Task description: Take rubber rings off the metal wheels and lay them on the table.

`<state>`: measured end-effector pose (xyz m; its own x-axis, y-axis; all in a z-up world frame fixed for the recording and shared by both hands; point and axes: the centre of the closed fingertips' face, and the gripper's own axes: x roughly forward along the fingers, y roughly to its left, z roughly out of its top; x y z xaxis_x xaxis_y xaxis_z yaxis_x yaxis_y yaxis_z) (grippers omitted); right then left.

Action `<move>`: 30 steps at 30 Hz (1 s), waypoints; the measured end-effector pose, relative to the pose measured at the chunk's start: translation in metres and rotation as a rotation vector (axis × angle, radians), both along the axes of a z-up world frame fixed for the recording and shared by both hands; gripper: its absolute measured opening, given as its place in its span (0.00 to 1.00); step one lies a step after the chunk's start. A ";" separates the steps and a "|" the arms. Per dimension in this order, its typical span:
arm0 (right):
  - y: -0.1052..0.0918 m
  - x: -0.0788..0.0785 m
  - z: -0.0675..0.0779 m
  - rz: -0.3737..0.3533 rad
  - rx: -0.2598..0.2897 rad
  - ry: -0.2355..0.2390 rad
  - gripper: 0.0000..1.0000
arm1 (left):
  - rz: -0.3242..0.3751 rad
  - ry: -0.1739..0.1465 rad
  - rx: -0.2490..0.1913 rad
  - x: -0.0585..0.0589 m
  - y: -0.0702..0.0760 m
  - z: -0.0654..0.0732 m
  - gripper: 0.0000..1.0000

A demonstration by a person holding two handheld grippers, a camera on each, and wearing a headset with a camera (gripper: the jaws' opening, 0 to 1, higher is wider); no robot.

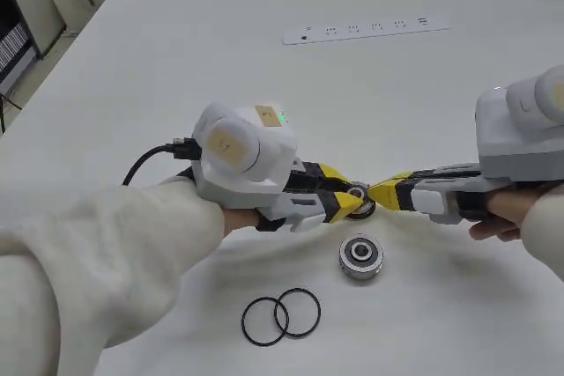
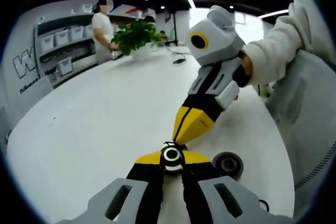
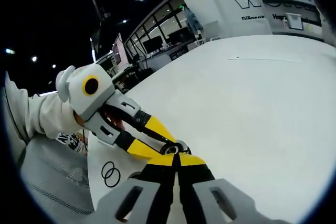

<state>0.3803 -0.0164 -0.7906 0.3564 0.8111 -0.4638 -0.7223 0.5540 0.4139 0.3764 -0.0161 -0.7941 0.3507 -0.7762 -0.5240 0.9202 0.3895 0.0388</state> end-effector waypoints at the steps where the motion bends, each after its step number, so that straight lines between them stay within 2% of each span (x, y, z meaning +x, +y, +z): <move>1: 0.000 0.000 0.000 0.002 0.001 -0.001 0.00 | 0.000 -0.001 0.001 0.000 0.000 0.000 0.13; 5: 0.006 -0.002 0.005 0.020 0.012 -0.009 0.00 | -0.001 -0.001 0.002 0.001 0.000 0.000 0.13; 7: 0.008 -0.003 0.005 0.035 0.001 -0.028 0.00 | -0.001 -0.001 0.004 0.001 0.000 -0.001 0.13; 11: 0.006 0.000 0.003 0.021 0.018 0.000 0.00 | 0.002 -0.007 0.010 0.002 0.000 -0.001 0.13; 30: 0.010 -0.006 0.012 0.051 0.064 -0.012 0.00 | 0.014 -0.017 0.008 0.002 0.000 -0.001 0.13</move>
<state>0.3743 -0.0068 -0.7785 0.3188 0.8565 -0.4060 -0.7544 0.4886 0.4383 0.3780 -0.0163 -0.7954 0.3700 -0.7673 -0.5238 0.9140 0.4016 0.0575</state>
